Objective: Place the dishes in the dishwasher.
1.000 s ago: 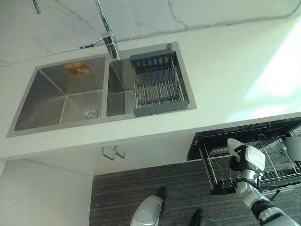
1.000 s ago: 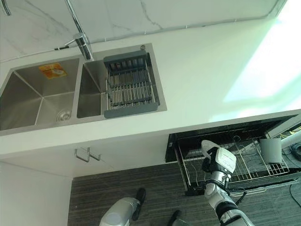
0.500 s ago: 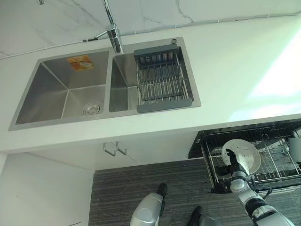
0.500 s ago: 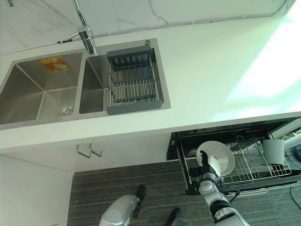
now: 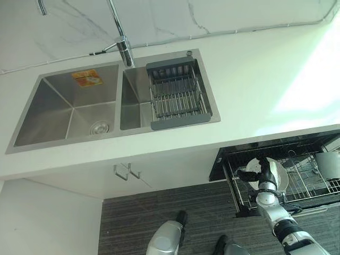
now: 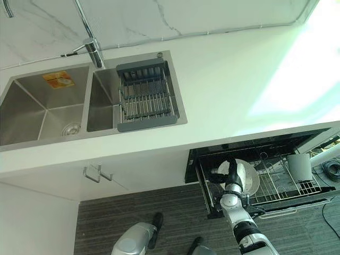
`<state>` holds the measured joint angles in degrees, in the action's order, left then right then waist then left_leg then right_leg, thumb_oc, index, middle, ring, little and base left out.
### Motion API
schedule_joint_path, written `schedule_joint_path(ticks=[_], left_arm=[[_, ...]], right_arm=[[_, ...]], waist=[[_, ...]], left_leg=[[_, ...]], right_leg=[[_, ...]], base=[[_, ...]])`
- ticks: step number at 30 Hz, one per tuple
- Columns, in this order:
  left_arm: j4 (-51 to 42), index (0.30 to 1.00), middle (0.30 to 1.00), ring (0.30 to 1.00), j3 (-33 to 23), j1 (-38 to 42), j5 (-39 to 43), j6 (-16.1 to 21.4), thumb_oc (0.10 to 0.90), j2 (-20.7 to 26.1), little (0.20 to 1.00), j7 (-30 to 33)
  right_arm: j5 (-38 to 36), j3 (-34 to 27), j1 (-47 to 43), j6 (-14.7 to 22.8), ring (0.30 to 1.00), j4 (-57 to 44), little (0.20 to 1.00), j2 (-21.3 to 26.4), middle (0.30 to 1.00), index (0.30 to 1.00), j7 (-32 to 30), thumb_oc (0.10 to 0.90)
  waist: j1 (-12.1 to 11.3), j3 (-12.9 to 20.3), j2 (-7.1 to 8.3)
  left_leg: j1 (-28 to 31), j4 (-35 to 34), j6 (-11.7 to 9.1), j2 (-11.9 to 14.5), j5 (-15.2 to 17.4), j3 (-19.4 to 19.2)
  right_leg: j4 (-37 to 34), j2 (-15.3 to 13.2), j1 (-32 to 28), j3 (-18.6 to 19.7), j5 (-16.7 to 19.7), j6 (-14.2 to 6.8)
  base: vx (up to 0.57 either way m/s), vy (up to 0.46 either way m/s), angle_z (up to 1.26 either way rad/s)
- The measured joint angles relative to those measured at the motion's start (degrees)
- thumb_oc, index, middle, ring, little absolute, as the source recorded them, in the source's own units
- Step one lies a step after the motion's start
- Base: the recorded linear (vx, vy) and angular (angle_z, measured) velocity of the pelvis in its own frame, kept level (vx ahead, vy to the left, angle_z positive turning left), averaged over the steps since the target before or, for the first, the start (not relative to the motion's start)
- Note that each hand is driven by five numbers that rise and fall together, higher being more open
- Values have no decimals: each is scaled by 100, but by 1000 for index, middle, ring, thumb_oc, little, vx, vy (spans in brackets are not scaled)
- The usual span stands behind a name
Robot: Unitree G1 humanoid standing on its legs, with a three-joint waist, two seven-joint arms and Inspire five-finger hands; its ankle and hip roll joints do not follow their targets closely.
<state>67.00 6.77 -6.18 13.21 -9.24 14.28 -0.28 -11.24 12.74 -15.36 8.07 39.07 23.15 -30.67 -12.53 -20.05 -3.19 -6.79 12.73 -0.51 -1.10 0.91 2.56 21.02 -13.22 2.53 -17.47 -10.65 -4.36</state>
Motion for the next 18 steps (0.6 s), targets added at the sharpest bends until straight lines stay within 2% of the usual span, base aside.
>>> schedule_joint_path(ticks=[4, 6, 8, 10, 12, 13, 15, 18], left_arm=[[3, 900, 900, 900, -252, -60, 2, -6, 800, -15, 900, 1], [30, 900, 900, 900, -483, -120, 3, -14, 800, -19, 900, 28], [202, 900, 900, 900, -613, -148, 0, 54, 800, -17, 900, 113], [258, 900, 900, 900, -702, -188, -3, 47, 800, -18, 900, 108], [297, 900, 900, 900, -762, -210, -3, 49, 800, -18, 900, 109], [323, 900, 900, 900, -761, -200, -2, 48, 800, -13, 900, 121], [333, 900, 900, 900, -808, -212, 13, 92, 800, -18, 900, 134], [360, 900, 900, 900, -877, -209, 452, 147, 800, -27, 900, 178]], right_arm=[[57, -377, 464, 244, 900, -1292, 900, 7, 900, 900, -688, 800], [45, -613, 733, 529, 900, -1714, 900, 6, 900, 900, -869, 800], [-28, -1060, 1012, 920, 900, -1758, 900, 12, 900, 900, -849, 800], [-4, -1371, 1250, 1149, 900, -1892, 900, 50, 900, 900, -865, 800], [122, -1479, 1487, 1193, 900, -2032, 900, 221, 900, 900, -990, 800], [217, -1532, 1564, 1229, 900, -2031, 900, 279, 900, 900, -1098, 800], [204, -1772, 1823, 1338, 900, -1870, 900, 305, 900, 900, -1247, 800], [158, -2440, 1991, 1489, 900, -1094, 900, 298, 900, 900, -1776, 800]], waist=[[272, 21, 119], [335, 71, 181], [527, 181, 309], [630, 214, 370], [705, 218, 368], [825, 221, 378], [843, 259, 391], [803, 264, 386]], left_leg=[[44, 78, 1, 51, 41, -104], [104, 94, -3, 108, 116, -243], [92, 103, -4, 125, 165, -282], [90, 105, -14, 150, 175, -356], [92, 149, -14, 181, 185, -409], [99, 158, -17, 194, 189, -416], [126, 160, -28, 226, 208, -434], [199, 160, -35, 291, 239, -551]], right_leg=[[-28, 60, -9, 132, 39, 5], [-26, 101, 7, 281, 49, 18], [-17, 111, 42, 322, 48, 19], [-1, 128, 97, 400, 57, 28], [-17, 160, 98, 451, 80, 39], [-32, 178, 104, 460, 87, 37], [-66, 217, 101, 488, 95, 50], [-88, 275, 85, 589, 116, 65]], base=[[27, -12, -17], [14, -15, -33], [-4, -19, -17], [-1, -18, -20], [21, -31, -18], [43, -43, -4], [32, -34, -11], [1, -27, -21]])
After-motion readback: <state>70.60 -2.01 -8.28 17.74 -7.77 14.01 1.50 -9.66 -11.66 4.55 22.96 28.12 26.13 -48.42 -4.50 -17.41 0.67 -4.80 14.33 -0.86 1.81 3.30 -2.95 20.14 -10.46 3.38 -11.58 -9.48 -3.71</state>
